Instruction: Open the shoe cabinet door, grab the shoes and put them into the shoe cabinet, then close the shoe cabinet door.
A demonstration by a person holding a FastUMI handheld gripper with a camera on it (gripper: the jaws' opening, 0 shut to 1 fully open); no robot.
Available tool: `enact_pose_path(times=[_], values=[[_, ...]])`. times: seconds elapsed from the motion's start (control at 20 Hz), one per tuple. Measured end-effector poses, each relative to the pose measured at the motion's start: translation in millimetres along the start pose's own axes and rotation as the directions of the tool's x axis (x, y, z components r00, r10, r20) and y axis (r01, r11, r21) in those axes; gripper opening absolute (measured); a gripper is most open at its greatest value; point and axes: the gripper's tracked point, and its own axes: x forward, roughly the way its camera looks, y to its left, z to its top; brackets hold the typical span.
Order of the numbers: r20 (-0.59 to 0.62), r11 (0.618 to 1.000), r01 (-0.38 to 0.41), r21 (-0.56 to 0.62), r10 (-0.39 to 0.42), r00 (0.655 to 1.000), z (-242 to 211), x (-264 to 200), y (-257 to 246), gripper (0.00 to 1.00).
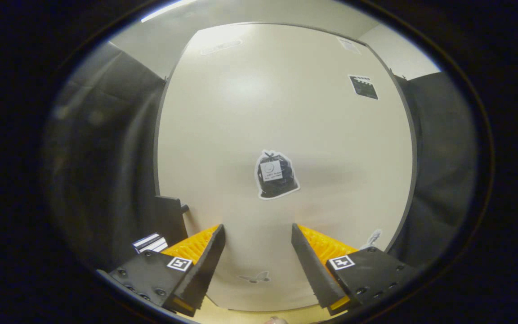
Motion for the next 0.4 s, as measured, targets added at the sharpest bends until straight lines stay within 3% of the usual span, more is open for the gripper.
enact_pose_path(times=[0.4], values=[[0.010, 0.999, 0.020, 0.025, -0.020, 1.000, -2.8, 3.6, -1.3, 0.95]])
